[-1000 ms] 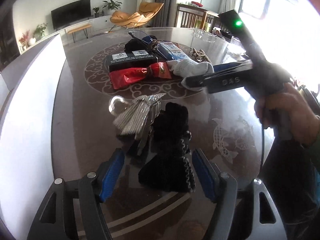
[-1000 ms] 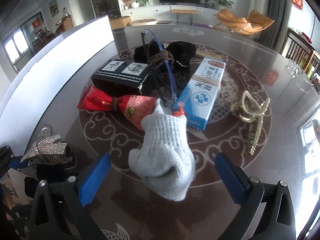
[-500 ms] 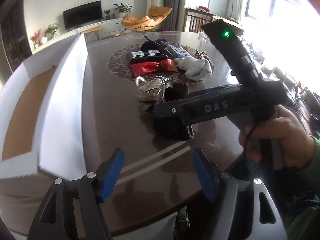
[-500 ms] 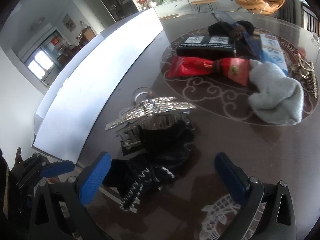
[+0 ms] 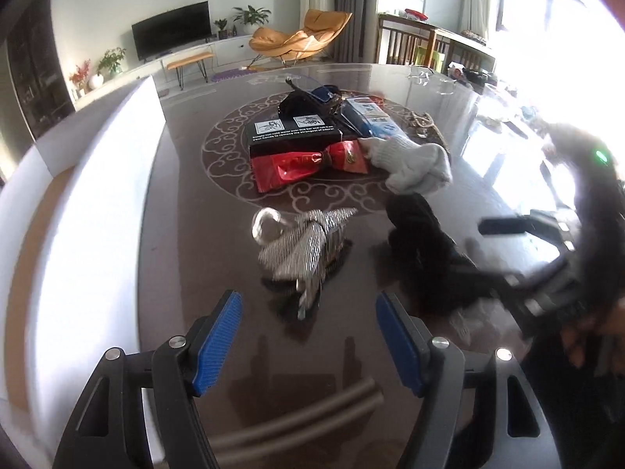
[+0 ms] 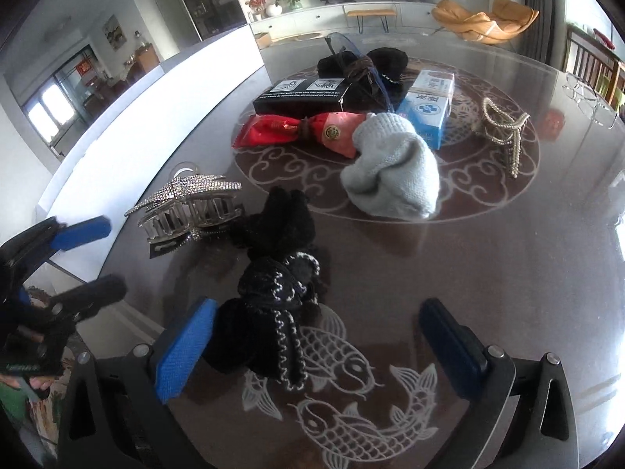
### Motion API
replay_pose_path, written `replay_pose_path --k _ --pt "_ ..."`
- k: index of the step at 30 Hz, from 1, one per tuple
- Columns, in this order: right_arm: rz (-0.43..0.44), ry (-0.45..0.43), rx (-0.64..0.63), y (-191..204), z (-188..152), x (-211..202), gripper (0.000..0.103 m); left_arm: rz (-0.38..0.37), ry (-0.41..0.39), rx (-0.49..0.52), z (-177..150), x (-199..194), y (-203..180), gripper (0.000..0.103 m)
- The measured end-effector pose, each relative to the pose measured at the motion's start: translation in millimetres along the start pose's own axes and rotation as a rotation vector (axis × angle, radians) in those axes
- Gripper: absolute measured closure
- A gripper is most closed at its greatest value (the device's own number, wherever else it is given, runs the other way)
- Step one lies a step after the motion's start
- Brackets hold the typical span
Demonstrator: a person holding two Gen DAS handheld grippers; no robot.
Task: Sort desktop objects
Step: 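Grasp the rhinestone bow clip with the left tool while the right tool grasps the black knit fabric, then carry both items into the bin and open both tools to release them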
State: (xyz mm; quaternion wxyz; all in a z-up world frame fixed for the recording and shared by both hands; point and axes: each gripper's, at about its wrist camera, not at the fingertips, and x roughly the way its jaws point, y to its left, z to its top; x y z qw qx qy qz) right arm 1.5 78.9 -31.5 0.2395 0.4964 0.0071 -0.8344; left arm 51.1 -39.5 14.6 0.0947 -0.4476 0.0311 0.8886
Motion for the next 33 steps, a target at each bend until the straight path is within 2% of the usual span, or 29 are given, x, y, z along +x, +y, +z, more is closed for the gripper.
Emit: replay_pose_path --k 2,7,8,9,10,13,17,21,22,23,25,27,30,33 --pt "0.022 0.004 0.031 -7.5 -6.4 -7.5 0.000 -0.019 0.017 -0.019 11.2 19.7 5.2 0.033" --pt "0.015 -0.015 0.033 -8.6 -13.9 -15.1 0.000 -0.009 0.011 -0.010 21.5 45.3 10.6 0.033" --pt "0.011 -0.017 0.024 -9.1 -13.5 -16.0 0.000 -0.025 0.004 -0.011 22.2 48.5 11.7 0.037" --pt "0.008 -0.019 0.014 -9.3 -15.4 -20.6 0.000 -0.044 -0.006 -0.013 21.9 49.1 12.9 0.049" --pt "0.006 -0.020 -0.001 -9.2 -16.3 -22.8 0.000 -0.052 -0.015 -0.009 21.0 48.2 13.0 0.056" --pt "0.022 -0.020 -0.035 -4.5 -14.4 -23.7 0.000 -0.074 -0.040 -0.015 16.1 41.0 12.1 0.056" --pt "0.099 -0.005 -0.056 8.4 -4.9 -16.3 0.000 -0.064 -0.078 -0.056 12.3 21.4 10.4 0.056" --pt "0.064 0.035 -0.108 24.7 9.8 9.3 0.001 -0.056 -0.087 -0.088 13.4 3.1 9.7 0.056" --pt "0.045 0.052 -0.128 28.4 10.8 15.0 0.012 -0.057 -0.085 -0.094 14.0 -1.8 10.1 0.056" --pt "-0.008 0.048 -0.169 33.6 11.7 17.5 0.031 -0.057 -0.086 -0.100 13.5 -7.6 10.6 0.056" --pt "-0.045 0.052 -0.180 35.8 14.4 15.1 0.070 -0.065 -0.091 -0.118 13.8 -22.2 13.6 0.056" --pt "-0.001 0.047 -0.123 29.8 19.4 6.5 0.070 -0.076 -0.108 -0.140 14.6 -41.9 20.0 0.056" --pt "0.004 0.029 -0.131 35.7 31.7 -7.5 0.070 -0.086 -0.154 -0.164 19.4 -77.3 38.9 0.056" --pt "0.063 -0.004 -0.135 55.5 61.7 -25.0 0.070 -0.036 -0.190 -0.205 26.2 -110.7 79.8 0.056"
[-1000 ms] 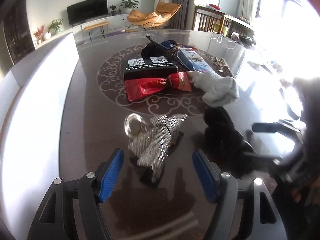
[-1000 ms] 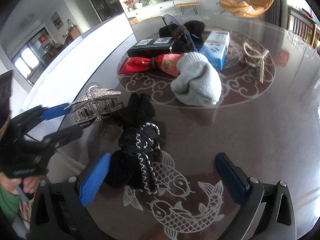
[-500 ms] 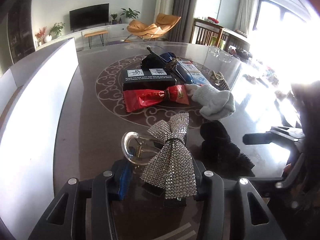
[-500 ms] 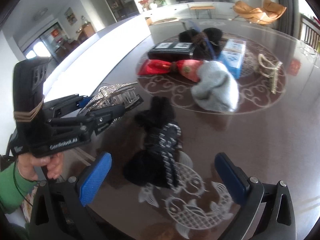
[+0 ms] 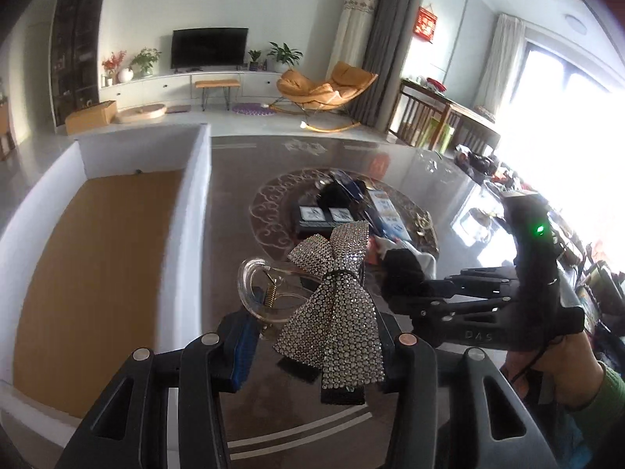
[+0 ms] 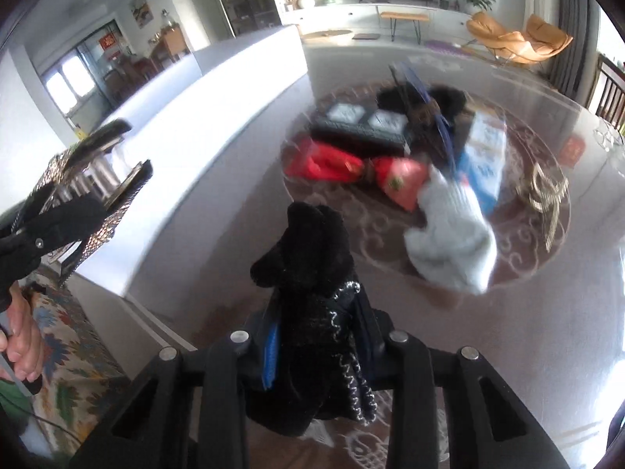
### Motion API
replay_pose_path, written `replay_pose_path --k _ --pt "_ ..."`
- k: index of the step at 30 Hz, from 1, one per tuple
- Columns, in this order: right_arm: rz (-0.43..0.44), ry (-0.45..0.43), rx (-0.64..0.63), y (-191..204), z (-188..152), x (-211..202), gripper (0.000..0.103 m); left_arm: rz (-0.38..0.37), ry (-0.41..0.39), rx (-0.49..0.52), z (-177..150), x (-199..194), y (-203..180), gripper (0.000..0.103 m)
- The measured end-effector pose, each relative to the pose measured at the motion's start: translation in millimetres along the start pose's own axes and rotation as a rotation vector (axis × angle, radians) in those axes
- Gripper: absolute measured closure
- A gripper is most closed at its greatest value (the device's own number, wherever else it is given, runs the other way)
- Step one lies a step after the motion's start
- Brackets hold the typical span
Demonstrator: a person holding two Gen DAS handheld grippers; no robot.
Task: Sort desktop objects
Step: 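Carry both items into the bin and open both tools to release them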
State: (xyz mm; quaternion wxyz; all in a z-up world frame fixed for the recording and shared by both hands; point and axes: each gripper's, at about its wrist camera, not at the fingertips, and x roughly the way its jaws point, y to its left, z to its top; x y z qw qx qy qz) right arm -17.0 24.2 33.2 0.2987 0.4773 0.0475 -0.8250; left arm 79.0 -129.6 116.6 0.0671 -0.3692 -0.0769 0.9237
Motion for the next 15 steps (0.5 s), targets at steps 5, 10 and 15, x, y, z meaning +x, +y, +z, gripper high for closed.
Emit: replay_pose_path --k 5,10,15 --pt "0.170 -0.091 -0.080 73.0 75.4 -12.8 0.070 0.184 -0.010 -0.102 19.6 -23.3 89.7 0.056" --pt "0.299 -0.074 -0.165 158.2 122.0 19.7 0.070 0.348 0.077 -0.213 17.2 -8.7 179.6 0.056" --pt "0.267 0.041 -0.259 210.4 123.7 77.4 0.069 0.431 0.153 -0.210 4.6 13.6 208.7 0.056"
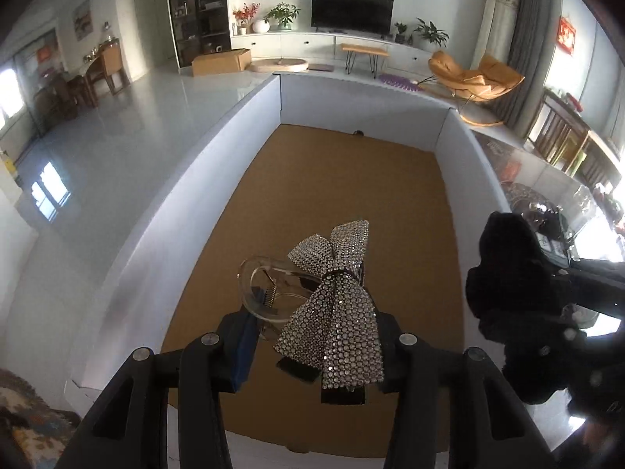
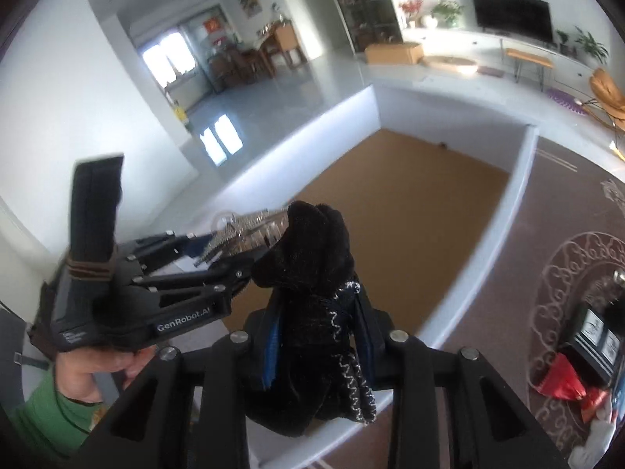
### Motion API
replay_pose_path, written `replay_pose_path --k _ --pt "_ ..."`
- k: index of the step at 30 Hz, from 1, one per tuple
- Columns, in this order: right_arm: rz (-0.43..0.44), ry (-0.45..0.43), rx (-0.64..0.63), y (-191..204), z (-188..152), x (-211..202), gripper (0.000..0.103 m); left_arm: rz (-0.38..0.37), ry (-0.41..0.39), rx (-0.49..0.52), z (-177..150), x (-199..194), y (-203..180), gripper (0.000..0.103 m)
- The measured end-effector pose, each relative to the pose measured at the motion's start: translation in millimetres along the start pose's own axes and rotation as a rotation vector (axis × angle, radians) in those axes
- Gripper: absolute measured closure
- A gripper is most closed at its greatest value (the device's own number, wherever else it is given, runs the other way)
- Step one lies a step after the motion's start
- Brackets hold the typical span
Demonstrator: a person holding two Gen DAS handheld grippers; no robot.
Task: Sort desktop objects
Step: 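Carry both items into the bin and open both tools to release them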
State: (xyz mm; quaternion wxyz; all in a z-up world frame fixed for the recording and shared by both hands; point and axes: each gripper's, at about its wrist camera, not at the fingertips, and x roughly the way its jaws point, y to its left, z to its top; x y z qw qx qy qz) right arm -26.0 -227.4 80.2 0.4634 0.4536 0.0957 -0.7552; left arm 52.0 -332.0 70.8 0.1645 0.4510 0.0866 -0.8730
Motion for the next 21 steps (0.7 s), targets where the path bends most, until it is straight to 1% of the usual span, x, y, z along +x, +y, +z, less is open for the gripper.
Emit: replay_pose_path --k 1,2,3,4,5,6,7,9,11,13,15,17,21 --pt "-0.027 0.026 -0.023 3.5 -1.0 10.5 0.065 0.022 0.014 0.016 -1.7 4.5 -1.7 0.056" --pt "-0.064 0.056 -0.052 7.0 -3.1 20.9 0.050 0.039 0.023 0.027 -3.8 6.8 -3.5 0.056" --pt "-0.084 0.071 -0.076 8.2 -7.7 28.0 0.037 0.057 0.031 0.040 -5.8 9.0 -4.3 0.050" --pt "-0.094 0.074 -0.096 8.5 -11.3 30.9 0.017 0.075 0.037 0.055 -7.3 11.6 -5.8 0.044" --pt "-0.101 0.070 -0.118 9.7 -15.9 31.8 0.014 0.096 0.030 0.071 -9.2 12.7 -7.5 0.031" --pt "-0.108 0.072 -0.130 9.7 -19.8 33.2 0.014 0.117 0.016 0.087 -9.9 13.1 -8.7 0.023" --pt "-0.118 0.080 -0.141 9.3 -24.6 34.6 0.014 0.141 0.010 0.107 -10.6 14.1 -10.9 0.023" --pt "-0.131 0.068 -0.191 13.0 -31.5 34.2 0.014 0.153 0.006 0.135 -12.2 13.1 -12.4 0.023" --pt "-0.154 0.062 -0.229 16.6 -36.6 33.9 0.014 0.188 0.021 0.170 -13.1 14.3 -17.5 0.023" --pt "-0.176 0.059 -0.253 20.1 -40.7 34.3 0.014 0.205 0.041 0.190 -14.7 18.2 -20.9 0.023" --pt "-0.208 0.058 -0.297 26.8 -45.3 33.8 0.014 0.197 0.068 0.191 -15.7 22.4 -21.4 0.023" --pt "-0.223 0.056 -0.316 30.1 -45.3 36.7 0.014 0.202 0.097 0.194 -18.9 27.5 -19.9 0.023" --pt "-0.208 0.048 -0.296 25.1 -41.6 35.3 0.014 0.193 0.091 0.185 -13.9 27.4 -17.7 0.023"
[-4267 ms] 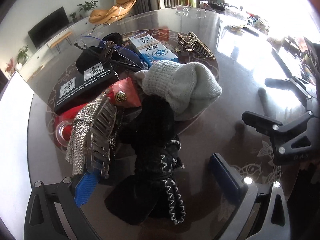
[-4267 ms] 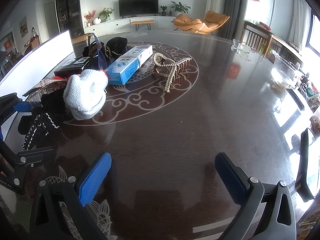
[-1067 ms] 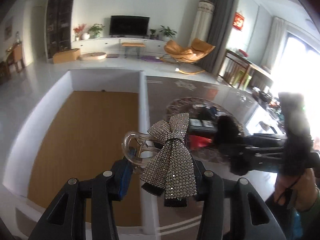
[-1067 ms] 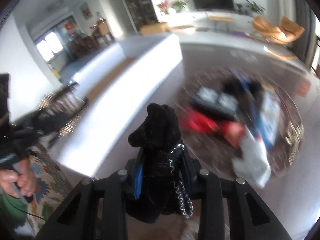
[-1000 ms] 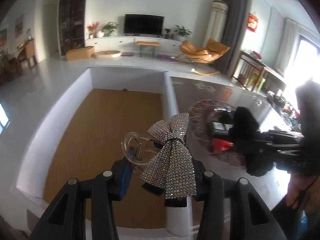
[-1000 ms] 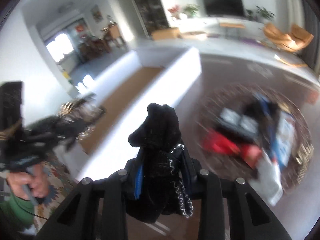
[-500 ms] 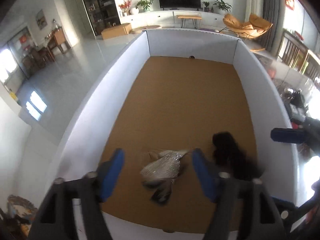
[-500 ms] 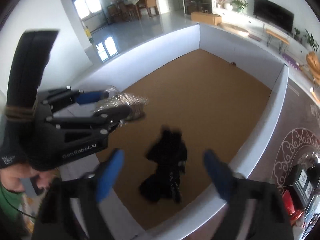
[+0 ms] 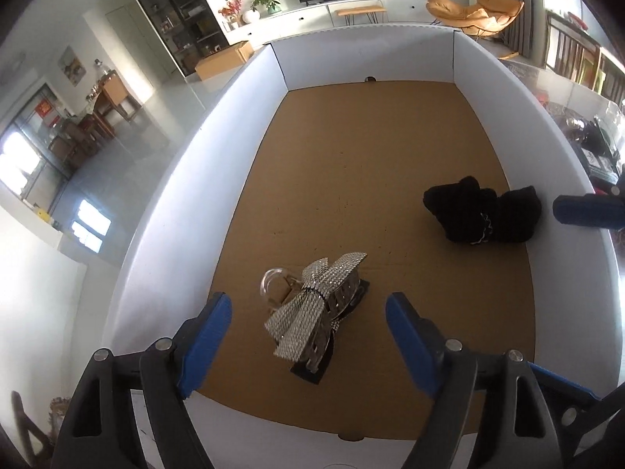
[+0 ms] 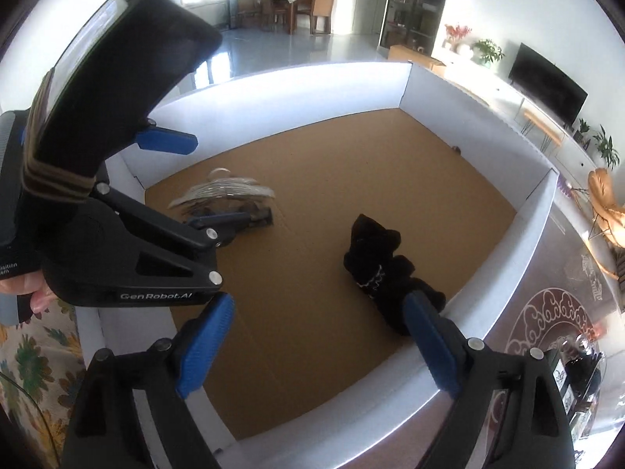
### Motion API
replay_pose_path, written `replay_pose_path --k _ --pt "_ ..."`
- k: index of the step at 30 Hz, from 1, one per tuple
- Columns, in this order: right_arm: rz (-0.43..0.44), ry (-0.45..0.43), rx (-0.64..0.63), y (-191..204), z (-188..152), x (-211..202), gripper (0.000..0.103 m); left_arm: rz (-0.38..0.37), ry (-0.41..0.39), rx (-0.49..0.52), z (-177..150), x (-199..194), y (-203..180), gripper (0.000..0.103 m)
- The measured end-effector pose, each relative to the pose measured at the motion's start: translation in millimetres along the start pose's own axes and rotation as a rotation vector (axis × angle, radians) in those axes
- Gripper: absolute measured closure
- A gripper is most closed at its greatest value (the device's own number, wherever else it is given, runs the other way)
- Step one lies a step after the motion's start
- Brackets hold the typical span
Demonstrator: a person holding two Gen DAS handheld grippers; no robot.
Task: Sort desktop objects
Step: 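Carry both items into the bin and open both tools to release them, then return both tools from the bin to the table pile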
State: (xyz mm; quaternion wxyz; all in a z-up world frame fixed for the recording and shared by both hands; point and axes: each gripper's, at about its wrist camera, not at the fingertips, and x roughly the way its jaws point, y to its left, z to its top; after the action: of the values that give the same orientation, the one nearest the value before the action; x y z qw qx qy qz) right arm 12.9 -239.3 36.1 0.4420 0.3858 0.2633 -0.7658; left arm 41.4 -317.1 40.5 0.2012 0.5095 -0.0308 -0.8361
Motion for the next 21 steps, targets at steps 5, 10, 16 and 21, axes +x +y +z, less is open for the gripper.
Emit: replay_pose_path --k 5,10,16,21 --pt "0.004 -0.003 0.007 -0.4 -0.7 -1.4 0.014 -0.033 0.019 -0.021 2.9 2.8 1.9 0.023" --pt "0.001 -0.012 -0.008 -0.2 -1.1 0.6 0.014 -0.036 0.009 -0.012 -3.9 -3.1 -7.7 0.023" --pt "-0.001 -0.015 -0.011 -4.6 2.0 2.5 0.016 -0.054 -0.032 -0.038 2.0 -4.1 -5.7 0.023" --pt "-0.014 -0.151 0.105 -29.0 -17.6 -42.2 0.003 -0.123 -0.180 -0.159 -8.1 -34.8 -0.2 0.023"
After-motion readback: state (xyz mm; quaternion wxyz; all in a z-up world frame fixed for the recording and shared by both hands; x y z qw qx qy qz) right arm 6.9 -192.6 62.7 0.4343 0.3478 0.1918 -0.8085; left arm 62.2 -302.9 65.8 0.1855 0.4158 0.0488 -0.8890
